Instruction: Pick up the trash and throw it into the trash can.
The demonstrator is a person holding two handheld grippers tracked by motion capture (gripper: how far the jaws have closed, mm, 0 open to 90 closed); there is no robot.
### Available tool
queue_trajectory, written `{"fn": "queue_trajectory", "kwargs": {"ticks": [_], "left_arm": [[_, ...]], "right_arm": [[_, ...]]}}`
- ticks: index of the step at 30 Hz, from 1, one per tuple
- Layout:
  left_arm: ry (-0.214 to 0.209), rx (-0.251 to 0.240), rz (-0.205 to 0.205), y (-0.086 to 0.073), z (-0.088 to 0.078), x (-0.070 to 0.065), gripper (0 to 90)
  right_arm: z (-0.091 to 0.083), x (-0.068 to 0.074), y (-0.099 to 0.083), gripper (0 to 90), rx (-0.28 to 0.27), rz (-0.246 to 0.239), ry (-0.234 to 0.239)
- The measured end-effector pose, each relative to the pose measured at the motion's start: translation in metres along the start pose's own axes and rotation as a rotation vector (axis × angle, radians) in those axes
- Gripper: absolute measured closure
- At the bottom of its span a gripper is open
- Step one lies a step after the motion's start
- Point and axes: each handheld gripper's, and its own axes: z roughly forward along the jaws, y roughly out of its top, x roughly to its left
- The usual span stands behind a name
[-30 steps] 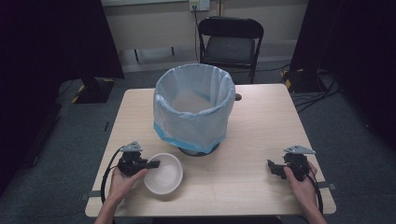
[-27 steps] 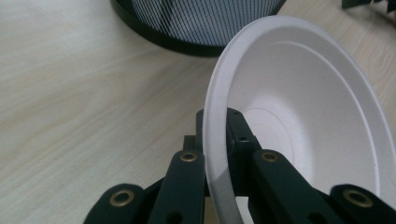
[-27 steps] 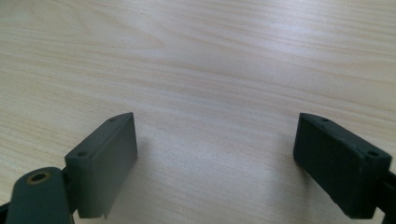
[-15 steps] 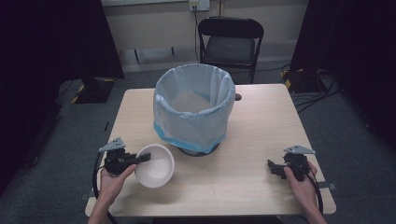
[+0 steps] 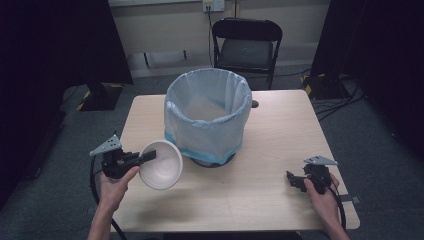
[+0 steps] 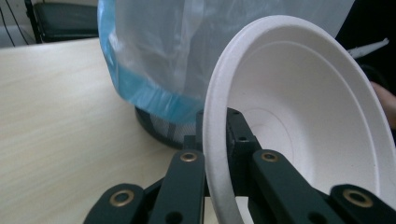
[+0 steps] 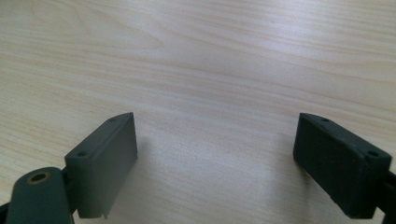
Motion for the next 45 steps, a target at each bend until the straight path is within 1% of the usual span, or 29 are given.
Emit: {"fn": "queue_trajectory", "kwargs": {"ticks": [2,4,6,8,9,10,11,12,14,16,17,21,24,25,27,28,30,31,32,35,40,41,42,44,45], "left_arm": [[-0.001,-0.036,0.002,0.006,-0.003,-0.002,86.7],[0.005,-0.039,0.010,0.011,-0.004,-0.003,86.7],[-0.002,-0.052,0.018,0.016,-0.005,-0.003,86.7],[-0.005,-0.061,0.041,0.024,-0.006,-0.006,86.7],[-0.005,-0.061,0.041,0.024,-0.006,-0.006,86.7],[-0.009,-0.073,0.054,0.030,-0.006,-0.008,86.7],[-0.009,-0.073,0.054,0.030,-0.006,-0.008,86.7],[-0.011,-0.089,0.062,0.039,-0.006,-0.010,86.7],[-0.018,-0.107,0.070,0.047,-0.007,-0.012,86.7],[-0.008,-0.116,0.082,0.054,-0.009,-0.014,86.7],[-0.012,-0.124,0.088,0.058,-0.011,-0.015,86.7],[-0.016,-0.154,0.101,0.071,-0.014,-0.017,86.7],[-0.026,-0.181,0.092,0.081,-0.017,-0.019,86.8],[-0.032,-0.189,0.099,0.085,-0.017,-0.020,86.8],[-0.026,-0.189,0.105,0.088,-0.017,-0.021,86.8],[-0.029,-0.198,0.118,0.097,-0.017,-0.023,86.8],[-0.033,-0.203,0.122,0.105,-0.015,-0.024,86.8],[-0.033,-0.203,0.122,0.105,-0.015,-0.024,86.8],[-0.031,-0.207,0.129,0.111,-0.013,-0.024,86.8],[-0.036,-0.207,0.137,0.121,-0.007,-0.025,86.8],[-0.047,-0.213,0.141,0.136,0.002,-0.025,86.9],[-0.047,-0.213,0.141,0.136,0.002,-0.025,86.8],[-0.054,-0.216,0.143,0.141,0.007,-0.026,86.8],[-0.057,-0.209,0.152,0.148,0.012,-0.027,86.8],[-0.057,-0.209,0.152,0.148,0.012,-0.027,86.8]], "right_arm": [[0.000,0.000,0.000,12.9,0.000,0.000,0.000],[0.000,0.000,0.000,12.9,0.000,0.000,0.000],[0.000,0.000,0.000,12.9,0.000,0.000,0.000],[0.000,0.000,0.000,12.9,0.000,0.000,0.000],[0.000,0.000,0.000,12.9,0.000,0.000,0.000],[0.000,0.000,0.000,12.9,0.000,0.000,0.000],[0.000,0.000,0.000,12.9,0.000,0.000,0.000],[0.000,0.000,0.000,12.9,0.000,0.000,0.000],[0.000,0.000,0.000,12.9,0.000,0.000,0.000],[0.000,0.000,0.000,12.9,0.000,0.000,0.000],[0.000,0.000,0.000,12.9,0.000,0.000,0.000],[0.000,0.000,0.000,12.9,0.000,0.000,0.000],[0.000,0.000,0.000,12.9,0.000,0.000,0.000],[0.000,0.000,0.000,12.9,0.000,0.000,0.000],[0.000,0.000,0.000,12.9,0.000,0.000,0.000],[0.000,0.000,0.000,12.9,0.000,0.000,0.000],[0.000,0.000,0.000,12.9,0.000,0.000,0.000],[0.000,0.000,0.000,12.9,0.000,0.000,0.000],[0.000,0.000,0.000,12.9,0.000,0.000,0.000],[0.000,0.000,0.000,12.9,0.000,0.001,0.000],[0.000,0.000,0.000,12.9,0.000,0.000,0.000],[0.000,0.000,0.000,12.9,0.000,0.000,0.000],[0.000,0.000,0.000,12.9,0.000,0.000,0.000],[0.000,0.000,0.000,12.9,0.000,0.001,0.000],[0.000,0.000,0.000,12.9,0.000,0.001,0.000]]}}
